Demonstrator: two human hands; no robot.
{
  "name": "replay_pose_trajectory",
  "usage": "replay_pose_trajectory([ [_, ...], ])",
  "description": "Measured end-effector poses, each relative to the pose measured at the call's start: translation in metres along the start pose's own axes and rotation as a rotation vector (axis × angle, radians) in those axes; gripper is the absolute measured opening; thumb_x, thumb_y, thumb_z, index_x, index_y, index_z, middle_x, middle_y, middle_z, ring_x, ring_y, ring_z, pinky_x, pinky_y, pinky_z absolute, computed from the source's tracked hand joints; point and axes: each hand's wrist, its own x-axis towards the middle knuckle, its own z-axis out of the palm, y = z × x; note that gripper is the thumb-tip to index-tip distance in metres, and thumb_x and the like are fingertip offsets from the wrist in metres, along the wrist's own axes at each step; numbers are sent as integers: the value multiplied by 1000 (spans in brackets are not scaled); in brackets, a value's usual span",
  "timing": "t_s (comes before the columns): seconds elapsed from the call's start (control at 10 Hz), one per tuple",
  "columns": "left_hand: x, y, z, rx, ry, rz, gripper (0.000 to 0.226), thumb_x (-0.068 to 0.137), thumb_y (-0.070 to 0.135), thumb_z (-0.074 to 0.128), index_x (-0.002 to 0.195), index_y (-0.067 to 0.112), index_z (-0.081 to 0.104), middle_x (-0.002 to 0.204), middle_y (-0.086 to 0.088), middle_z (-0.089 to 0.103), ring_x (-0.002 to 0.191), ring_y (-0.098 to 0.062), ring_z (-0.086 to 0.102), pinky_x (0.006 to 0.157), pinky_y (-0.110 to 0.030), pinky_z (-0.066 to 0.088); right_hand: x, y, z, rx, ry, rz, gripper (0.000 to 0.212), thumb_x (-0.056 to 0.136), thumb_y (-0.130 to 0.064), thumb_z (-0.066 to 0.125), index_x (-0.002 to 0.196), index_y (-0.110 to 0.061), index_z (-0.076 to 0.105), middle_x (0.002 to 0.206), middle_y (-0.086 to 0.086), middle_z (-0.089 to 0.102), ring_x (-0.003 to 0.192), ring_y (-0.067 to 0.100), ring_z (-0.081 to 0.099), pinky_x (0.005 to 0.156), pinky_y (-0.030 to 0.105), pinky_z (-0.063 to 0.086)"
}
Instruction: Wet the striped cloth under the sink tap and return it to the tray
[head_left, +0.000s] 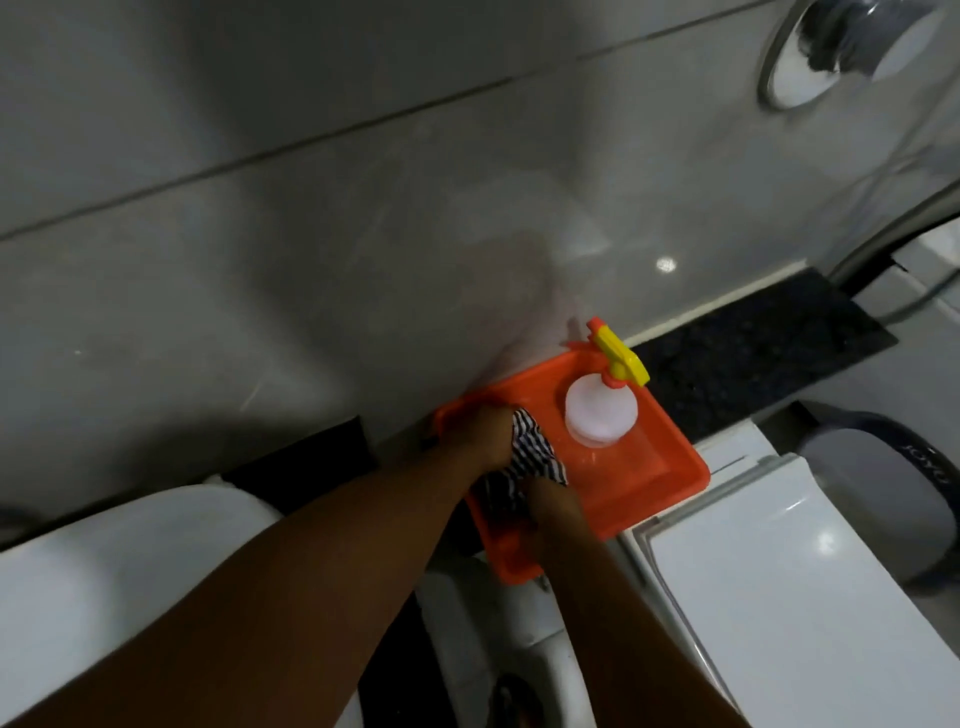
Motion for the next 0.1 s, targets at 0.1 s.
replay_pose_trajectory([
  [0.1, -21, -10, -18, 141, 60, 41, 44, 88, 17, 60, 130, 5, 56, 140, -21, 57, 126, -39, 57, 106, -51, 47, -30, 4, 8, -108, 118, 22, 48, 101, -16, 50, 145, -2, 35, 146, 22, 45, 132, 40, 47, 88, 44, 43],
])
